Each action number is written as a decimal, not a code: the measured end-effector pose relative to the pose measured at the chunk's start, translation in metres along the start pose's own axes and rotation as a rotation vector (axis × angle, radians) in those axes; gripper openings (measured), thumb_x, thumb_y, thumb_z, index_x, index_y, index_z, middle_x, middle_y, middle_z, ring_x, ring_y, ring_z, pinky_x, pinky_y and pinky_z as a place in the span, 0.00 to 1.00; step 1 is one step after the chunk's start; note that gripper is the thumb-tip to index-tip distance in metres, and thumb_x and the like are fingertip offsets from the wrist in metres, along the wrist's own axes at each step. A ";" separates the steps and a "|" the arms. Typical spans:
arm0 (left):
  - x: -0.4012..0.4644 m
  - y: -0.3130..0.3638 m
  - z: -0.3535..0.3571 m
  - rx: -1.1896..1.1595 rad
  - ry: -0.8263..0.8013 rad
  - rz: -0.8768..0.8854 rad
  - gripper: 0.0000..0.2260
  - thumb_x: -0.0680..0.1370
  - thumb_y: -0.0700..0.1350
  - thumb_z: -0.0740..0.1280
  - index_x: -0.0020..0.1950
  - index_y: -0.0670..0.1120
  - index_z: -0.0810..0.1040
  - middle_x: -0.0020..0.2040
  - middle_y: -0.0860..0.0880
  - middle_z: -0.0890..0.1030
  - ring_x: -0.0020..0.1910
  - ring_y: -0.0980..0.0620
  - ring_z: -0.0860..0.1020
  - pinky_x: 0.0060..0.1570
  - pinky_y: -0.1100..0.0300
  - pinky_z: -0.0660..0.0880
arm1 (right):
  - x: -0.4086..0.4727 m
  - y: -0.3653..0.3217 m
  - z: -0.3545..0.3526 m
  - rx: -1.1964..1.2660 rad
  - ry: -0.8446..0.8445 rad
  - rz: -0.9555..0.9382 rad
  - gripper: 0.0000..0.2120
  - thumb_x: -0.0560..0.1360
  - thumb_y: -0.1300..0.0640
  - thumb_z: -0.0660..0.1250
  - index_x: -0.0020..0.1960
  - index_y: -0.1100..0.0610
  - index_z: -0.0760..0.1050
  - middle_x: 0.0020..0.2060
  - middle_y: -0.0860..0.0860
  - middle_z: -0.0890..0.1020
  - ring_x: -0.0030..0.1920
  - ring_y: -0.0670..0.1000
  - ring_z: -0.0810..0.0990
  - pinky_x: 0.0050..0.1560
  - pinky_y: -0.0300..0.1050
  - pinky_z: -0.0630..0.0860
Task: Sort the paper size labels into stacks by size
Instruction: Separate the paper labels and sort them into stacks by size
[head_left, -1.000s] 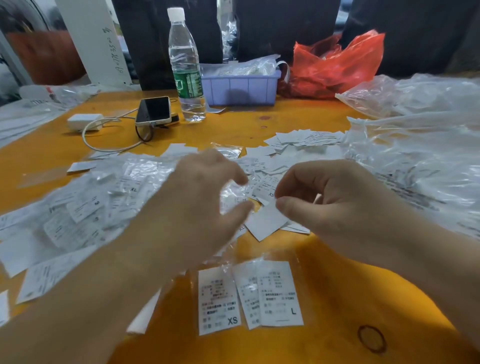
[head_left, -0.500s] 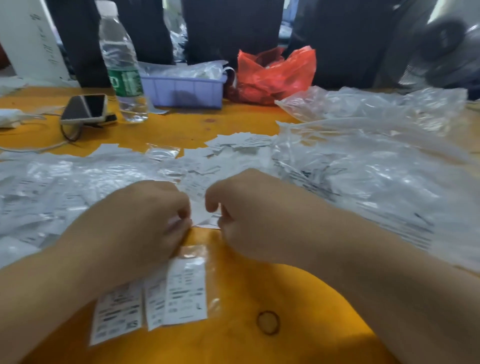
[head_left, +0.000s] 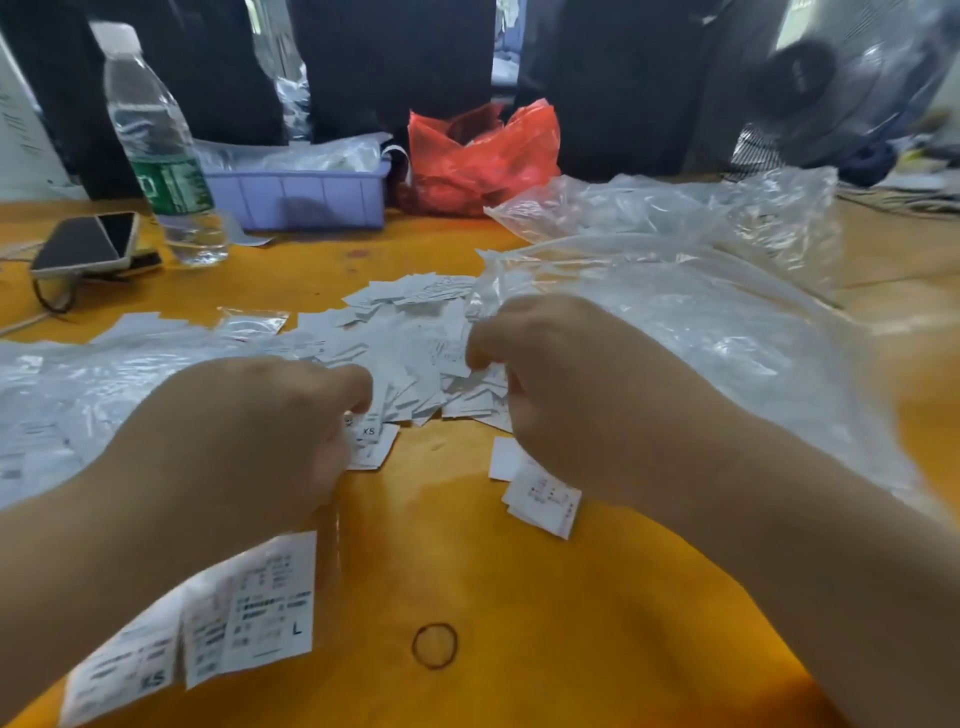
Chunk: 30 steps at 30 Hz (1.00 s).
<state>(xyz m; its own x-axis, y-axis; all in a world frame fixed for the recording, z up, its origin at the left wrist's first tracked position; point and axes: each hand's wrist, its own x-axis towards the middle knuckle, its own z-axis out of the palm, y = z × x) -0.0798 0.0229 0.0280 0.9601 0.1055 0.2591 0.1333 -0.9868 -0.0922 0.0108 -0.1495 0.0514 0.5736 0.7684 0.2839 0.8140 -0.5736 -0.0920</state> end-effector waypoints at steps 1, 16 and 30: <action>0.001 0.001 0.000 -0.042 0.079 0.056 0.09 0.75 0.40 0.64 0.52 0.47 0.81 0.38 0.48 0.83 0.34 0.44 0.79 0.34 0.55 0.78 | 0.000 0.003 -0.003 -0.001 0.054 0.005 0.13 0.74 0.66 0.60 0.53 0.55 0.78 0.50 0.50 0.78 0.51 0.53 0.74 0.47 0.53 0.78; 0.019 0.065 0.000 -0.269 0.213 0.211 0.11 0.73 0.45 0.54 0.33 0.46 0.71 0.26 0.51 0.69 0.22 0.53 0.63 0.23 0.63 0.58 | -0.009 0.051 0.014 -0.163 -0.163 0.414 0.08 0.78 0.60 0.61 0.39 0.55 0.71 0.39 0.51 0.75 0.38 0.54 0.76 0.34 0.45 0.71; 0.028 0.062 0.002 -0.341 0.201 0.127 0.19 0.76 0.58 0.47 0.46 0.53 0.75 0.37 0.54 0.75 0.36 0.55 0.73 0.32 0.60 0.67 | -0.004 0.050 0.014 0.516 0.349 0.125 0.09 0.75 0.66 0.68 0.47 0.53 0.81 0.40 0.46 0.82 0.37 0.47 0.79 0.37 0.37 0.78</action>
<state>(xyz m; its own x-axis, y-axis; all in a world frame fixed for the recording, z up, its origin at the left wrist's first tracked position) -0.0444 -0.0354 0.0273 0.8922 -0.0125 0.4515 -0.1046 -0.9782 0.1796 0.0506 -0.1773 0.0324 0.6745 0.5168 0.5273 0.7321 -0.3755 -0.5684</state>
